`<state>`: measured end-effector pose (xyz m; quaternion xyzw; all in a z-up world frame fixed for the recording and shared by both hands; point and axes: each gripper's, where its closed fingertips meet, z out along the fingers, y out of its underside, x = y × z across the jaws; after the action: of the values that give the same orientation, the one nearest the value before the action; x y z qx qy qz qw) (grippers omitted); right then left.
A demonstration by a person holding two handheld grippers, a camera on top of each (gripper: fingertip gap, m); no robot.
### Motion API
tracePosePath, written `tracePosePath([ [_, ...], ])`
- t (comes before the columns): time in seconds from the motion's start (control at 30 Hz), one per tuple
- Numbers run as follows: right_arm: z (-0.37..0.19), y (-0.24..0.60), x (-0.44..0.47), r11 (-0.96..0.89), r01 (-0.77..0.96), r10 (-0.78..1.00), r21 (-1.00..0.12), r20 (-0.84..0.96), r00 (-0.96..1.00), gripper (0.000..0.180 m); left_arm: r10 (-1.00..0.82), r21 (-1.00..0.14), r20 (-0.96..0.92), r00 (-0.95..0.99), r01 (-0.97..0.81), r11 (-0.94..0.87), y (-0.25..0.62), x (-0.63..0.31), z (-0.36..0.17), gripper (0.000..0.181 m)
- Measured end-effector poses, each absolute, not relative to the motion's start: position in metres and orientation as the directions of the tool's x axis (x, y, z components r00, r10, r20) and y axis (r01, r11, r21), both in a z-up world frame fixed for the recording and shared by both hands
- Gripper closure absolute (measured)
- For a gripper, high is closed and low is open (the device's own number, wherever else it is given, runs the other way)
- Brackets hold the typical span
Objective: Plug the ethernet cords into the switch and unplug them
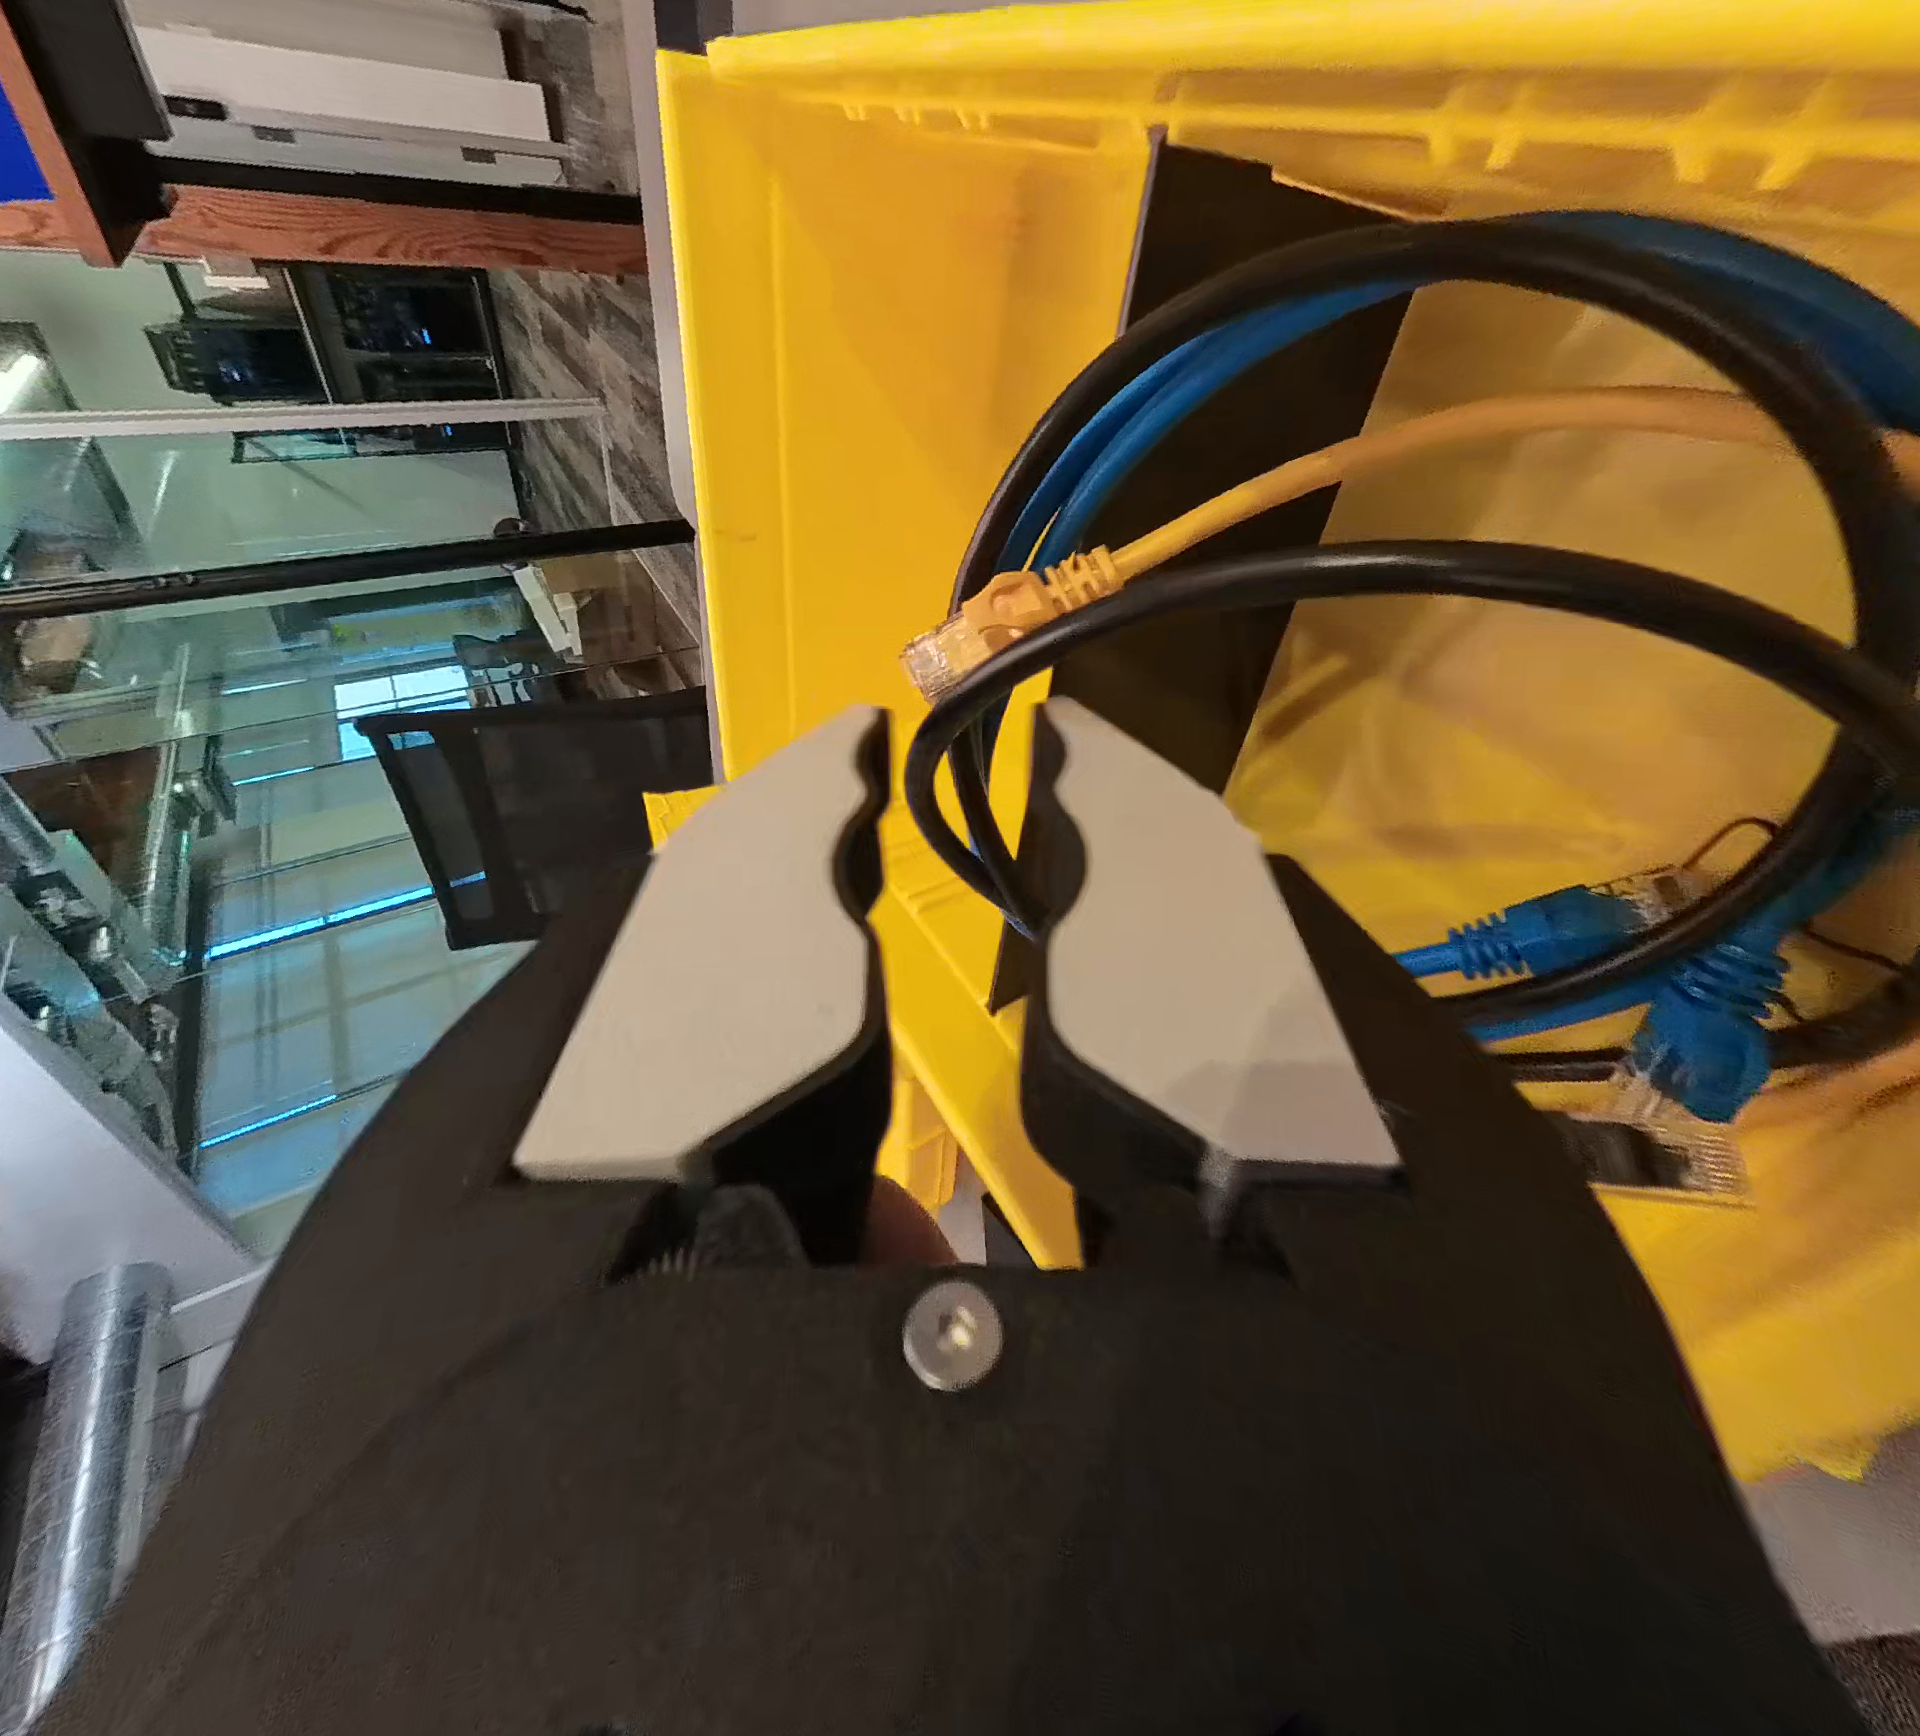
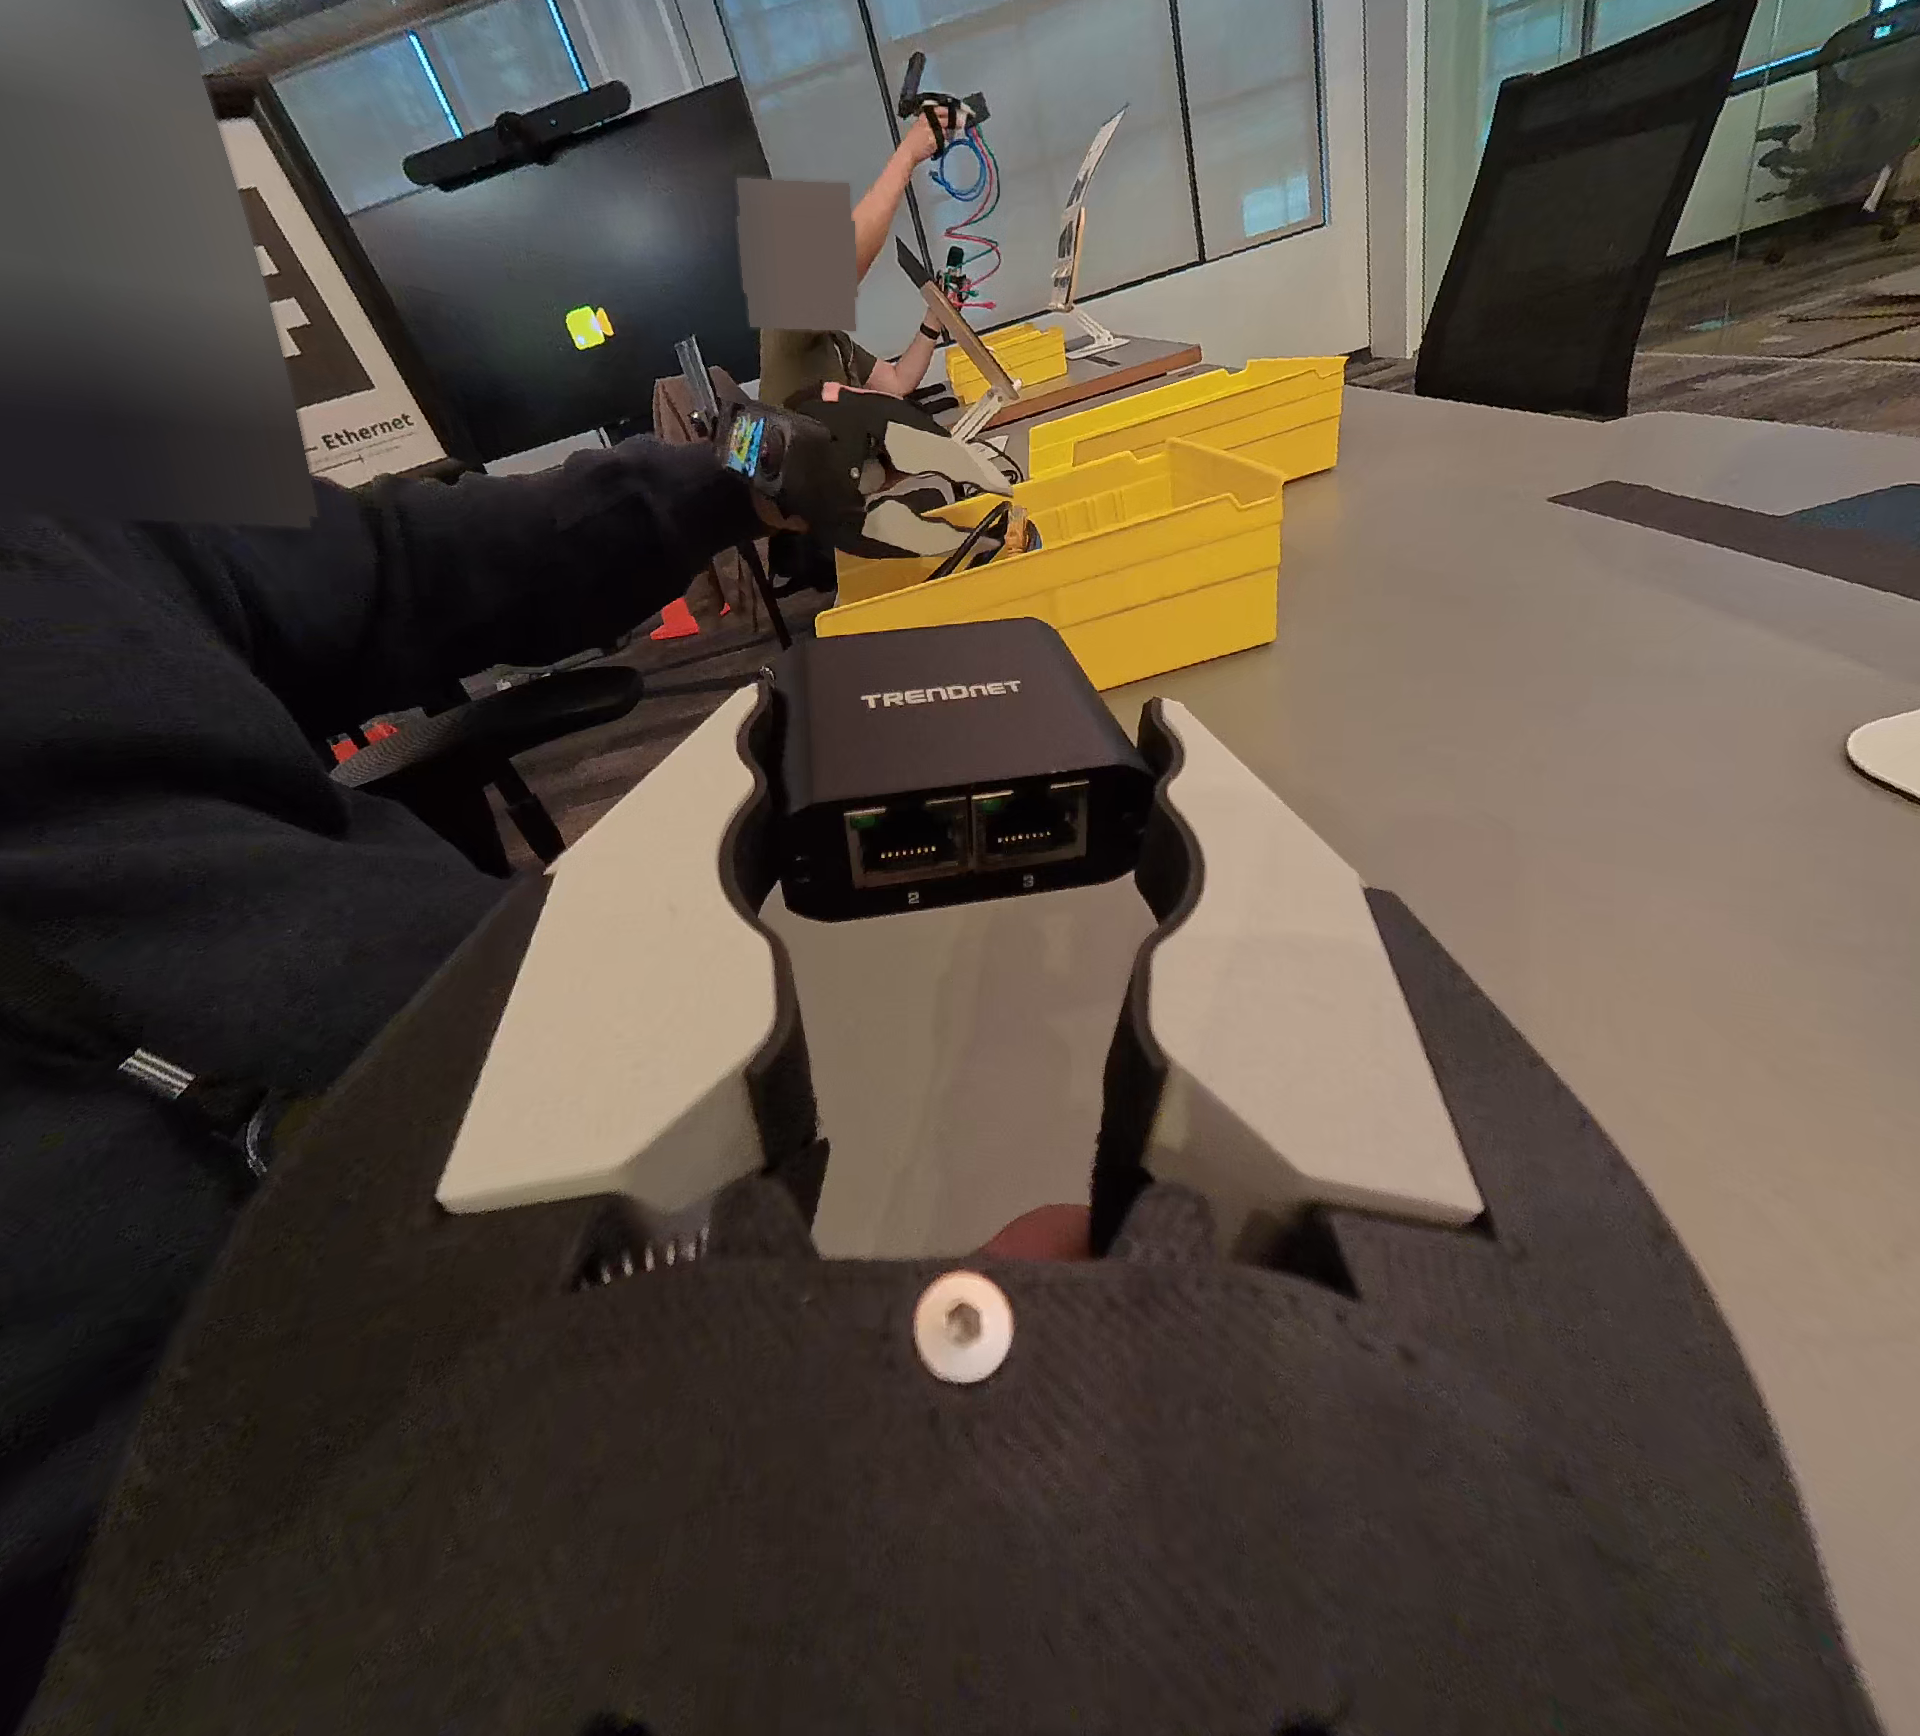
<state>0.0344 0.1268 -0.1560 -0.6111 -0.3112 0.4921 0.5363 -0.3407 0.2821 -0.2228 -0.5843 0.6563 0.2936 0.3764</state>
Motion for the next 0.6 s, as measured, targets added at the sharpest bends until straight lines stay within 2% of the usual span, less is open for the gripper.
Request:
tracePosePath([
  [0.03,-0.156,0.127,0.034,-0.23,-0.146,0.908,-0.962,-0.266,0.323,0.112,-0.548,-0.063,-0.836,-0.034,-0.986,0.156,0.284,-0.34,-0.222,0.168],
  [0.1,-0.156,0.127,0.035,-0.23,-0.149,0.907,-0.962,-0.267,0.324,0.112,-0.556,-0.069,-0.831,-0.034,-0.984,0.162,0.285,-0.34,-0.22,0.17],
  [0.33,-0.159,0.129,0.04,-0.233,-0.153,0.903,-0.961,-0.271,0.332,0.112,-0.562,-0.056,-0.827,-0.02,-0.991,0.118,0.277,-0.37,-0.202,0.175],
  [0.6,-0.159,0.129,0.042,-0.231,-0.153,0.902,-0.961,-0.27,0.336,0.112,-0.541,-0.103,-0.836,0.09,-0.995,-0.007,0.274,-0.401,-0.184,0.175],
])
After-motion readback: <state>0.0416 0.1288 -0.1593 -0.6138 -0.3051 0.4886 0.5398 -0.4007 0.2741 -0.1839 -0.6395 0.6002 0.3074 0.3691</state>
